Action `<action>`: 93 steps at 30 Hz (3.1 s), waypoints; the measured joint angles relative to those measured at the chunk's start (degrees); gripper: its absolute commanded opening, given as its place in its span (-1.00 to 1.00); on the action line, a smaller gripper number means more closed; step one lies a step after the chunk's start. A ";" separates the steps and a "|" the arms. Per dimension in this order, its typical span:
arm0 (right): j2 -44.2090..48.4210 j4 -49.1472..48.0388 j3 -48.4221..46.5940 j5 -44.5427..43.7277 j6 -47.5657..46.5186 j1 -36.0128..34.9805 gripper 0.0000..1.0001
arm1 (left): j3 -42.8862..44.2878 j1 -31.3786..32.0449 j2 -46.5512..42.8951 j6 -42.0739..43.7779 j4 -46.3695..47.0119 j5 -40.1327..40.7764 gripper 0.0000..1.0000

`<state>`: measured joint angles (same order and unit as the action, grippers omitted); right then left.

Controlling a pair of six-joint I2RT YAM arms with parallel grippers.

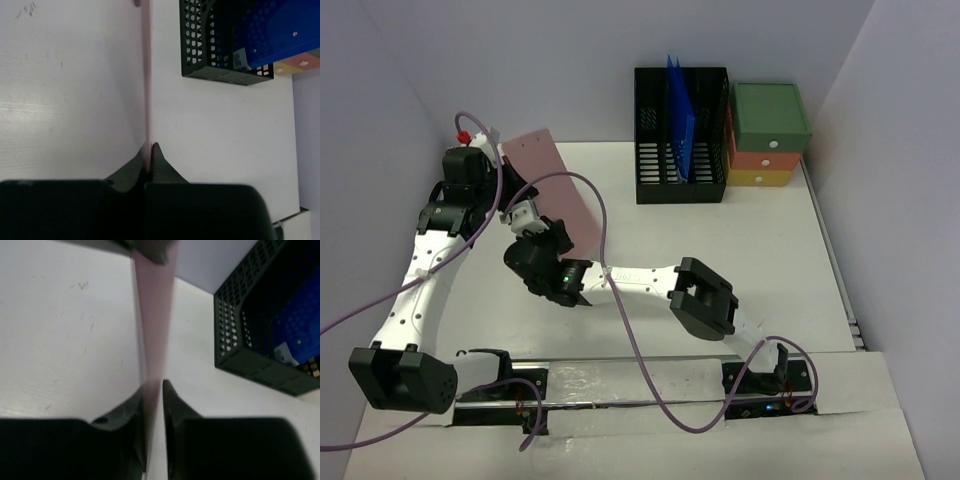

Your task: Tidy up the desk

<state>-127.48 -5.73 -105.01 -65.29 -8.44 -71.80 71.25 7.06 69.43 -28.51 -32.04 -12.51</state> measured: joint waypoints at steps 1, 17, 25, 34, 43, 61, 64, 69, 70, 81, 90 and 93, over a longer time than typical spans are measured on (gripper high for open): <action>0.19 -0.17 0.47 0.11 0.11 -0.08 -0.98 | -0.10 0.08 -0.02 0.08 0.02 -0.27 -1.00; 6.95 -0.77 12.09 7.96 5.37 0.03 -1.00 | -3.20 0.25 -1.00 3.98 -0.02 -3.26 0.98; 16.83 -5.05 27.04 15.69 15.88 6.97 -1.00 | 8.17 0.34 -2.08 9.37 -4.07 -3.78 0.99; 24.73 -10.90 40.49 23.14 21.94 12.86 -1.00 | 15.16 0.34 -6.47 12.26 -3.67 -2.97 0.98; 36.44 -15.32 50.11 31.53 18.16 13.43 -1.00 | 11.39 0.34 -6.75 13.27 -3.78 -1.19 0.99; 58.31 -22.04 58.38 40.84 14.45 19.65 -1.00 | 5.66 0.34 -8.90 15.35 -2.36 2.32 0.99; 63.40 -21.80 56.57 42.16 12.17 22.89 -1.00 | 2.16 0.31 -9.56 15.55 -1.06 2.93 0.99; 67.19 -21.66 50.54 42.51 8.65 30.80 -1.00 | -1.80 0.26 -9.42 15.86 -0.73 3.71 0.98; 67.20 -21.68 49.14 42.49 7.85 32.64 -1.00 | -2.10 0.26 -9.37 16.07 -0.67 3.87 0.99; 57.47 -21.05 37.35 45.37 3.77 50.86 -1.00 | -6.42 -0.79 -8.79 20.50 2.54 9.13 0.99; 44.93 -20.43 32.87 48.76 2.91 55.43 -1.00 | -8.12 -4.30 -7.42 22.23 3.14 10.63 0.99; 42.09 -20.76 32.87 48.91 2.81 56.35 -1.00 | -8.12 -4.89 -6.24 22.63 3.41 10.80 0.98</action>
<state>-85.39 -26.49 -72.14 -16.38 -5.63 -15.44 63.13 2.16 63.19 -5.88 -28.62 -1.72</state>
